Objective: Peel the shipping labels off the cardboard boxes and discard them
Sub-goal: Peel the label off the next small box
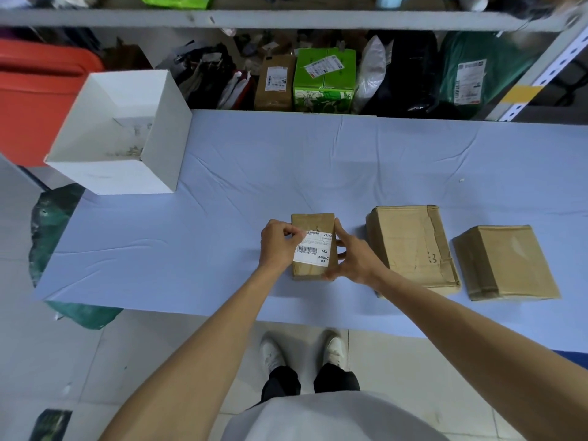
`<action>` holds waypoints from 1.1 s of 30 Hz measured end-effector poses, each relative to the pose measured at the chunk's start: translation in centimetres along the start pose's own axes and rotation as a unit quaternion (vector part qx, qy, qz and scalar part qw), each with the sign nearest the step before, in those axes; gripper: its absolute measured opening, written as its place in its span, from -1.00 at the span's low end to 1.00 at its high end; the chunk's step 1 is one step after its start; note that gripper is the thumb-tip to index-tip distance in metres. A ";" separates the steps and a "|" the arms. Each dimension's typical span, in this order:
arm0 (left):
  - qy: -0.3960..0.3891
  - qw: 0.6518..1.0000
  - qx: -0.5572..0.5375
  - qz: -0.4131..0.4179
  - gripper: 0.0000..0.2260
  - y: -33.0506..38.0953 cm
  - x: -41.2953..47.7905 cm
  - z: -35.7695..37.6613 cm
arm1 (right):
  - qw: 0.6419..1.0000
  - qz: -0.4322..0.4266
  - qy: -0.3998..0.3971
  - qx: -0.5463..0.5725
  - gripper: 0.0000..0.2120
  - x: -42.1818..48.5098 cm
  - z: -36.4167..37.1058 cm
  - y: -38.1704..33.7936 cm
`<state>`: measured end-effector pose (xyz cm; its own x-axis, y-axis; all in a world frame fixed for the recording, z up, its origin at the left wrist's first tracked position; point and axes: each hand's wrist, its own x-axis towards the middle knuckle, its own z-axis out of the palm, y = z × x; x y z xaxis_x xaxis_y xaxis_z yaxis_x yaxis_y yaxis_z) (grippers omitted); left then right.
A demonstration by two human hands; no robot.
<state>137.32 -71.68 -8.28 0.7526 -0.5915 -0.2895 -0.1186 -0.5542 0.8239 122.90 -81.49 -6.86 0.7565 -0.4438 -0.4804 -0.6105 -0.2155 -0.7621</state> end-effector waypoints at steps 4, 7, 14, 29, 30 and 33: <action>0.007 1.000 -0.007 -0.003 -0.91 0.2 -0.3 -0.1 | 1.000 0.003 -0.006 0.020 0.21 -0.2 0.1 0.1; 0.007 1.000 -0.007 -0.005 -0.93 0.2 -0.4 -0.3 | 0.999 -0.006 -0.008 0.035 0.24 -0.3 0.2 0.2; 0.004 1.000 -0.014 -0.007 -0.94 0.2 -0.7 -0.5 | 0.998 -0.013 0.023 0.053 0.18 0.2 0.9 0.5; -0.007 1.000 0.001 0.002 -0.93 0.4 -1.2 -0.3 | 0.999 -0.003 0.033 0.041 0.19 -0.1 1.2 1.0; -0.007 1.000 0.002 0.003 -0.94 0.4 -1.2 -0.3 | 0.999 -0.004 0.033 0.041 0.20 -0.1 1.2 1.0; -0.014 1.000 0.009 0.007 -0.95 0.3 -1.2 -0.4 | 0.999 -0.005 0.033 0.040 0.22 0.0 1.2 1.0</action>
<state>136.62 -70.88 -7.52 0.7329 -0.6150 -0.2907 -0.1414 -0.5558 0.8192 122.52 -80.66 -8.15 0.7439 -0.4991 -0.4444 -0.5800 -0.1518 -0.8003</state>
